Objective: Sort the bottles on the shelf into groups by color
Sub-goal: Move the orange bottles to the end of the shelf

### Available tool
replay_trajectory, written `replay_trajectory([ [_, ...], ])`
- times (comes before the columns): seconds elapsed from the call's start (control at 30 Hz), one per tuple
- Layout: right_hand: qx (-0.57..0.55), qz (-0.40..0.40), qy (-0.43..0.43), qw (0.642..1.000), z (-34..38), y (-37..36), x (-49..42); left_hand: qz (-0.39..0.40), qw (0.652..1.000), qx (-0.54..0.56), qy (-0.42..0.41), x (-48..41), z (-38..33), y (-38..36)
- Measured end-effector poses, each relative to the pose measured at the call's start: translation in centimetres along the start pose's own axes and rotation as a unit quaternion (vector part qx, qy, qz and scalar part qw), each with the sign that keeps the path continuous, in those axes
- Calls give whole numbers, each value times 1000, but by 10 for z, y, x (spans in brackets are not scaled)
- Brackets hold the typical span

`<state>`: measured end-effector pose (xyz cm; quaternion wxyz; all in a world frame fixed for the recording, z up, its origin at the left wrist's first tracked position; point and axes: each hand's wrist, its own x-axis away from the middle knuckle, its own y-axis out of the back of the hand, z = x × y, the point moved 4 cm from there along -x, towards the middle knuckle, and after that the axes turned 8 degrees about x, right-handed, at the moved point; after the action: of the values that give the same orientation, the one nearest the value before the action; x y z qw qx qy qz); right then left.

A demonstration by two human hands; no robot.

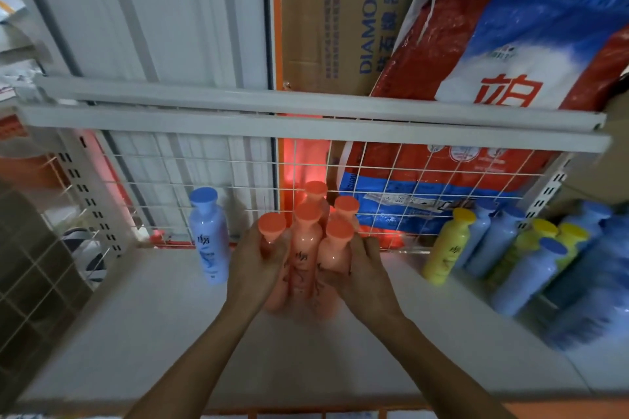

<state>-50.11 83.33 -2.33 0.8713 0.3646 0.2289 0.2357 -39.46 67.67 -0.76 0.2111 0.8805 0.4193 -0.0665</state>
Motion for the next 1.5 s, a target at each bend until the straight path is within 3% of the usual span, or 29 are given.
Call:
replay_trajectory([
  [0.23, 5, -28, 2, 1000, -1, -3, 3, 59, 997, 28, -32, 1, 13, -4],
  [0.37, -4, -15, 1, 1000, -7, -3, 3, -63, 998, 23, 13, 14, 19, 5],
  [0.5, 25, -6, 6, 1000, -18, -5, 6, -122, 992, 3, -44, 33, 3, 7],
  [0.8, 108, 10, 29, 994, -52, 15, 20, 58, 982, -17, -177, 70, -13, -49],
  [1.1, 190, -39, -9, 981, -134, 99, 60, 203, 954, -106, -192, 98, -31, -138],
  [1.5, 228, -101, -90, 964, -253, 264, 139, 290, 911, -104, -276, 159, -143, -308],
])
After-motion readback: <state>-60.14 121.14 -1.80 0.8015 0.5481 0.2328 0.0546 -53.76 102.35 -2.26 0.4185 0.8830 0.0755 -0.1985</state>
